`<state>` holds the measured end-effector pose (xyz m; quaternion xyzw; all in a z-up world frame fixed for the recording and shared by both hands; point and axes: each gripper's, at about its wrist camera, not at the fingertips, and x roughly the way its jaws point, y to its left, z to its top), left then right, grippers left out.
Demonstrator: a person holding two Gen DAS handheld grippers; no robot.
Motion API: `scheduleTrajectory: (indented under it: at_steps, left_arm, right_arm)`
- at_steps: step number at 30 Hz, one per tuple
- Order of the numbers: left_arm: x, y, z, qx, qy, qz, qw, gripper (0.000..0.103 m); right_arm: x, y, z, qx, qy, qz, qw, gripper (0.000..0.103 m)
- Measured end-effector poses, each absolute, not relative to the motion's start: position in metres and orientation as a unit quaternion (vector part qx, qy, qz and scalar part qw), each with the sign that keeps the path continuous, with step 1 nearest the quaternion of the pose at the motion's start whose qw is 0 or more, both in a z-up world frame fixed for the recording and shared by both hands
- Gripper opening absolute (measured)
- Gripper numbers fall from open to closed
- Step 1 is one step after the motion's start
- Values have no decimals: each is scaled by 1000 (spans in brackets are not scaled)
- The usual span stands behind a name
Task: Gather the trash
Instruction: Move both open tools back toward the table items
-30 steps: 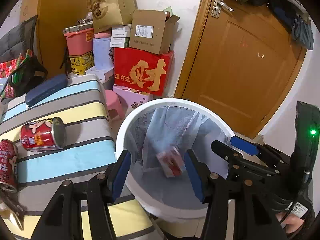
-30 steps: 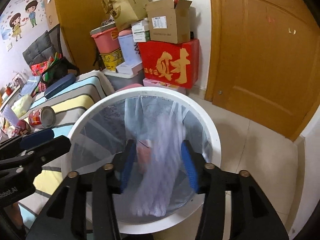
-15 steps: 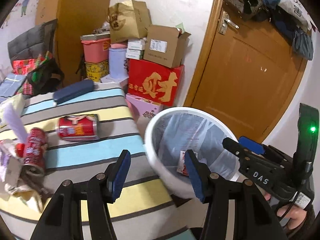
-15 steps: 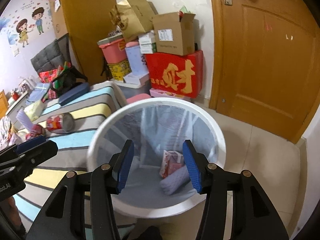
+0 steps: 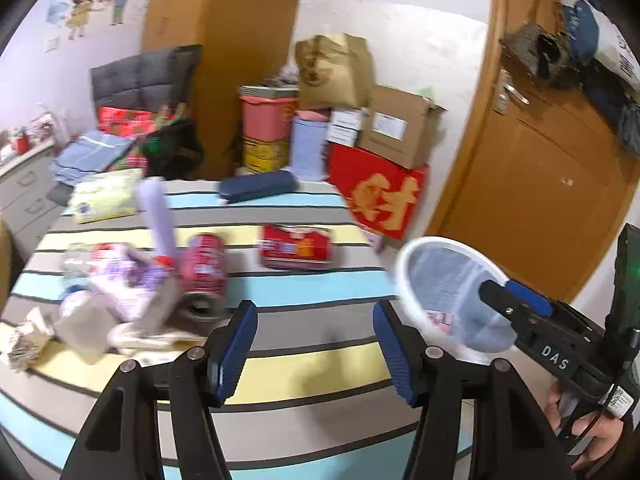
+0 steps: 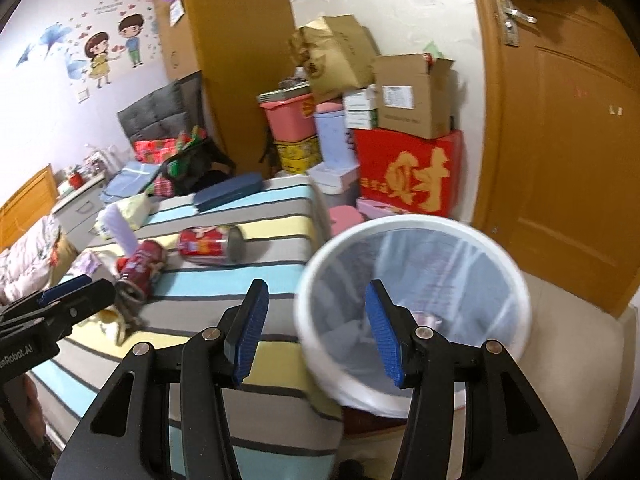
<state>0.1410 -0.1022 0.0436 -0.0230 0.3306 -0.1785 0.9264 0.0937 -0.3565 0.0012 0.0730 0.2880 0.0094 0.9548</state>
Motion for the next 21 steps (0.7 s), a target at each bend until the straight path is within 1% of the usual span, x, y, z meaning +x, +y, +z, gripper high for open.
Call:
scheduleTrajectory:
  at_steps: [9,11,16,18,21]
  left_arm:
    - [142,-22,45,-42,321,-112,940,62]
    - [143,-4,43,-44,323,-96,940,66]
    - [149,40,39,-48,324,-61,943,66]
    - [153,58,36,-47,329,-44,942,67]
    - [159,82,32,-58,335,-30,940,67]
  right_arm:
    - [110,-318,-2,40,293,47,954,54]
    - [118,-310,-3,30,293,63,954,55]
    - [134,-293,-5,8,294,88,952,56]
    - [143,-287,-5,-8,295,106,949,59]
    - [159,-278,-6,-41,298,117,947,60]
